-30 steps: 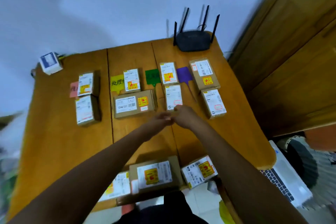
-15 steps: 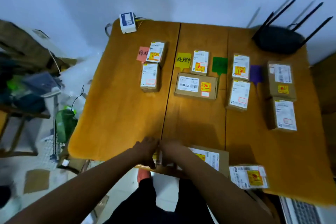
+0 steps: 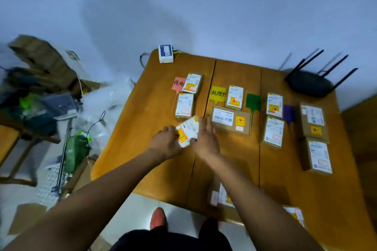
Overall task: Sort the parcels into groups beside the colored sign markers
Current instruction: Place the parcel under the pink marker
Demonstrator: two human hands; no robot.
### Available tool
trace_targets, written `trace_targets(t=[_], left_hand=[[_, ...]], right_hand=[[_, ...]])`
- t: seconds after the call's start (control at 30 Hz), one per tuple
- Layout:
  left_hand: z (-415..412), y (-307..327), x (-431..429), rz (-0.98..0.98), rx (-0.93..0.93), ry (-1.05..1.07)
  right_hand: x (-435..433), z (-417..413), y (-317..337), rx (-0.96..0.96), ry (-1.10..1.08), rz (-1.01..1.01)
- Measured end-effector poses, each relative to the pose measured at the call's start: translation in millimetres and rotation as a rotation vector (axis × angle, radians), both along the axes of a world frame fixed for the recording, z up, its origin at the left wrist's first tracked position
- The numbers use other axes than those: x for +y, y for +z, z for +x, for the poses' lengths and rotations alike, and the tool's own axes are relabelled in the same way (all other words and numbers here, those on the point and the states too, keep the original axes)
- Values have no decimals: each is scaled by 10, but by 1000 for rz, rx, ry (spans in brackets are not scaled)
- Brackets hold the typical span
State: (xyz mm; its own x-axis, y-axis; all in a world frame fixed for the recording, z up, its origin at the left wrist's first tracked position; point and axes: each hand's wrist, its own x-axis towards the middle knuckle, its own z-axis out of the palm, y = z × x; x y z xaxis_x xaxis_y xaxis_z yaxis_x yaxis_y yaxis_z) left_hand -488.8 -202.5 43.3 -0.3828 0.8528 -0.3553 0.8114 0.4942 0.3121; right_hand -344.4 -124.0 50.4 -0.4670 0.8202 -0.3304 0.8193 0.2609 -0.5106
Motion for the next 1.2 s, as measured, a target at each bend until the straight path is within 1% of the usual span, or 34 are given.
trace_targets(t=[0.03,0.1,0.13,0.2,0.27,0.3,0.4,0.5,0.57,0.77,1.2], left_hand=[[-56,240,120,84,-23,65],[-140,698,319,249,-72,136],[-171,930,401,335,-134,135],[-207,1350,510,507,-353,94],[-304,1714,591,625,-476,54],[-362,1902,638,672,-522,50],[-526,2401,785,768,-662,30],[-559,2854,875,803,-709,-55],[-561,3039,913,824,-726,-109],[-572,3152,975,865,-769,-164],[-606,3107,1005,900,-764,-164]], right_hand=[[134,-71,185,130,-100,4],[349,-182,602,453,-241,-116],[435,-229,841,624,-288,-198],[582,-268,1305,905,-348,-351],[709,-237,1744,1045,-349,-348],[763,-215,1952,1072,-340,-312],[890,-141,2436,1071,-260,-184],[948,-48,2845,1093,-174,-96],[965,22,3027,1115,-132,-39],[998,94,3261,1098,-63,57],[984,50,3209,1095,-99,74]])
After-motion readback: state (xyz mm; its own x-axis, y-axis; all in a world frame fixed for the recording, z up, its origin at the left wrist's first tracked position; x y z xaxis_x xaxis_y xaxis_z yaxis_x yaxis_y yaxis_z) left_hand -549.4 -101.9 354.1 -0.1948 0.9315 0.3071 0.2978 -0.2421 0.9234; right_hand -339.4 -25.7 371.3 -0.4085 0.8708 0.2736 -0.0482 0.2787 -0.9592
